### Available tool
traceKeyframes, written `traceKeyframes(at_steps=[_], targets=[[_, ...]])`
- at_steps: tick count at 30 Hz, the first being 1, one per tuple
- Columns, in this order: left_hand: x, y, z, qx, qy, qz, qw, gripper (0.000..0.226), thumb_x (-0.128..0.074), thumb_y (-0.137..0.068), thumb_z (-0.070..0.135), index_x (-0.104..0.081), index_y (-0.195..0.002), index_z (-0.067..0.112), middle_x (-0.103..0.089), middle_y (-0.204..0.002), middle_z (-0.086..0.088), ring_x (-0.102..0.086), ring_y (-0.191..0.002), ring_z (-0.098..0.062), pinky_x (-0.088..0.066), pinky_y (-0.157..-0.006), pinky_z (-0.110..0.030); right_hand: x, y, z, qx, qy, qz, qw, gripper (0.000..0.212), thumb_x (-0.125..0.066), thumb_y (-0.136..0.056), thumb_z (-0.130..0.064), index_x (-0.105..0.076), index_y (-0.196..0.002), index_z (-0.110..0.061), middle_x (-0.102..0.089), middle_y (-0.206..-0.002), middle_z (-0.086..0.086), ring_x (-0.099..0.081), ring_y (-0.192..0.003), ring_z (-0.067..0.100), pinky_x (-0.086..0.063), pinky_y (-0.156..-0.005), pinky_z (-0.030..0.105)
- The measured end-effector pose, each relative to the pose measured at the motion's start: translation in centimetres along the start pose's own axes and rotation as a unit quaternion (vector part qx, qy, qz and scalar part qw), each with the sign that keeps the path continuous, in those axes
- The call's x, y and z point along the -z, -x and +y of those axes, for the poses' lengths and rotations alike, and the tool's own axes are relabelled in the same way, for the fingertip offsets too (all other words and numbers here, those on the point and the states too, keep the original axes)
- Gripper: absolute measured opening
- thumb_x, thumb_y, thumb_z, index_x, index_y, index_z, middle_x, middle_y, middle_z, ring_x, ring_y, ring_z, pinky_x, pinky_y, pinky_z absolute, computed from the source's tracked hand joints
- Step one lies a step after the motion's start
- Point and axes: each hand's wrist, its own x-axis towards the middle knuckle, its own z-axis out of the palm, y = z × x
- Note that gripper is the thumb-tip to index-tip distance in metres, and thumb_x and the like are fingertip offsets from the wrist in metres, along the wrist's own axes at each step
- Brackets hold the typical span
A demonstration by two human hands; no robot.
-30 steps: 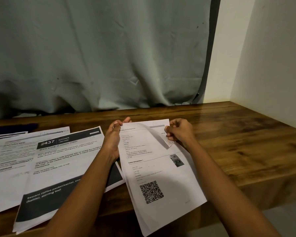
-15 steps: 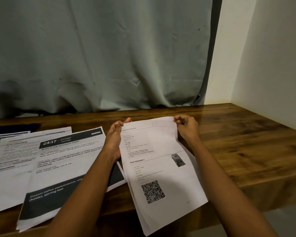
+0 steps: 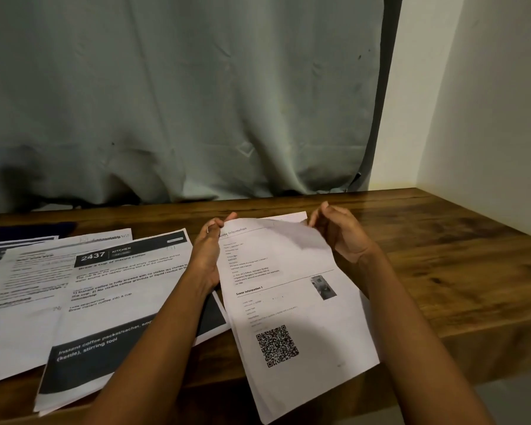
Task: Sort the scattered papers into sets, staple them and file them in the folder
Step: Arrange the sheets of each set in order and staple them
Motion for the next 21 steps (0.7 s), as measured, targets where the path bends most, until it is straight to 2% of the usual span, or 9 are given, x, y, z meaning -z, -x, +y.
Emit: traceKeyframes(at_steps=[2, 4, 6, 9, 11, 17, 19, 21], targets=[[-0.1, 0.0, 0.0, -0.002, 0.006, -0.006, 1.0, 0.027, -0.036, -0.104, 0.026, -0.047, -0.081, 0.017, -0.07, -0.113, 0.005, -0.065, -0.103, -0.021, -0.053, -0.088, -0.039, -0.1, -0.3, 0.2, -0.049, 0.02, 0.007, 0.999, 0.036, -0.054, -0.087, -0.043, -0.064, -0.08, -0.009, -0.07, -0.08, 0.01, -0.061, -0.07, 0.019, -0.048, -0.062, 0.024], [-0.2, 0.0, 0.0, -0.007, 0.006, -0.005, 1.0, 0.028, -0.036, -0.104, 0.024, -0.047, -0.079, 0.017, -0.07, -0.115, 0.003, -0.065, -0.103, -0.02, -0.053, -0.088, -0.037, -0.2, -0.6, 0.6, -0.077, 0.077, 0.032, 0.994, 0.021, -0.055, -0.094, -0.025, -0.061, -0.092, -0.005, -0.068, -0.081, 0.012, -0.06, -0.07, 0.02, -0.048, -0.063, 0.026], [-0.3, -0.1, 0.0, -0.008, 0.001, -0.002, 1.0, 0.028, -0.036, -0.104, 0.025, -0.047, -0.079, 0.017, -0.069, -0.115, 0.003, -0.065, -0.104, -0.02, -0.052, -0.09, -0.038, -0.3, -1.0, 1.2, -0.094, 0.113, 0.075, 0.986, 0.012, -0.061, -0.092, -0.013, -0.06, -0.1, -0.005, -0.068, -0.088, 0.011, -0.061, -0.079, 0.023, -0.05, -0.07, 0.031], [-0.2, -0.1, 0.0, -0.003, -0.009, -0.001, 1.0, 0.027, -0.037, -0.104, 0.027, -0.048, -0.082, 0.018, -0.07, -0.115, 0.006, -0.066, -0.104, -0.023, -0.052, -0.092, -0.043, -0.3, -1.5, 2.4, -0.139, 0.173, 0.192, 0.956, 0.025, -0.065, -0.089, -0.02, -0.057, -0.108, -0.006, -0.064, -0.102, 0.009, -0.062, -0.095, 0.025, -0.054, -0.081, 0.038], [-0.1, 0.0, 0.0, -0.004, -0.011, -0.001, 1.0, 0.027, -0.036, -0.104, 0.028, -0.048, -0.082, 0.018, -0.069, -0.116, 0.006, -0.066, -0.104, -0.023, -0.052, -0.092, -0.043, -0.5, -1.7, 2.9, -0.144, 0.214, 0.229, 0.939, 0.026, -0.063, -0.091, -0.02, -0.056, -0.112, -0.007, -0.064, -0.107, 0.009, -0.061, -0.099, 0.026, -0.055, -0.084, 0.041], [-0.2, 0.0, 0.0, -0.008, -0.014, 0.005, 1.0, 0.028, -0.035, -0.104, 0.028, -0.047, -0.081, 0.018, -0.071, -0.108, 0.009, -0.065, -0.104, -0.023, -0.052, -0.091, -0.042, -1.2, -1.9, 3.0, -0.129, 0.265, 0.266, 0.918, 0.002, -0.06, -0.092, -0.009, -0.061, -0.093, -0.009, -0.065, -0.101, 0.01, -0.061, -0.092, 0.026, -0.053, -0.064, 0.031], [-0.2, 0.1, 0.0, -0.009, -0.014, 0.002, 1.0, 0.028, -0.035, -0.104, 0.029, -0.047, -0.081, 0.018, -0.071, -0.107, 0.01, -0.065, -0.104, -0.023, -0.053, -0.087, -0.04, -1.2, -1.9, 2.8, -0.108, 0.301, 0.289, 0.902, 0.009, -0.057, -0.093, -0.007, -0.062, -0.087, -0.011, -0.065, -0.098, 0.007, -0.059, -0.086, 0.022, -0.045, -0.054, 0.022], [-0.1, 0.0, 0.0, -0.009, -0.014, -0.002, 1.0, 0.028, -0.036, -0.104, 0.029, -0.047, -0.081, 0.018, -0.071, -0.11, 0.009, -0.065, -0.105, -0.024, -0.053, -0.085, -0.039, -1.2, -1.7, 2.5, -0.08, 0.321, 0.312, 0.891, 0.013, -0.057, -0.093, -0.008, -0.064, -0.085, -0.014, -0.064, -0.093, 0.004, -0.056, -0.08, 0.016, -0.042, -0.053, 0.019]])
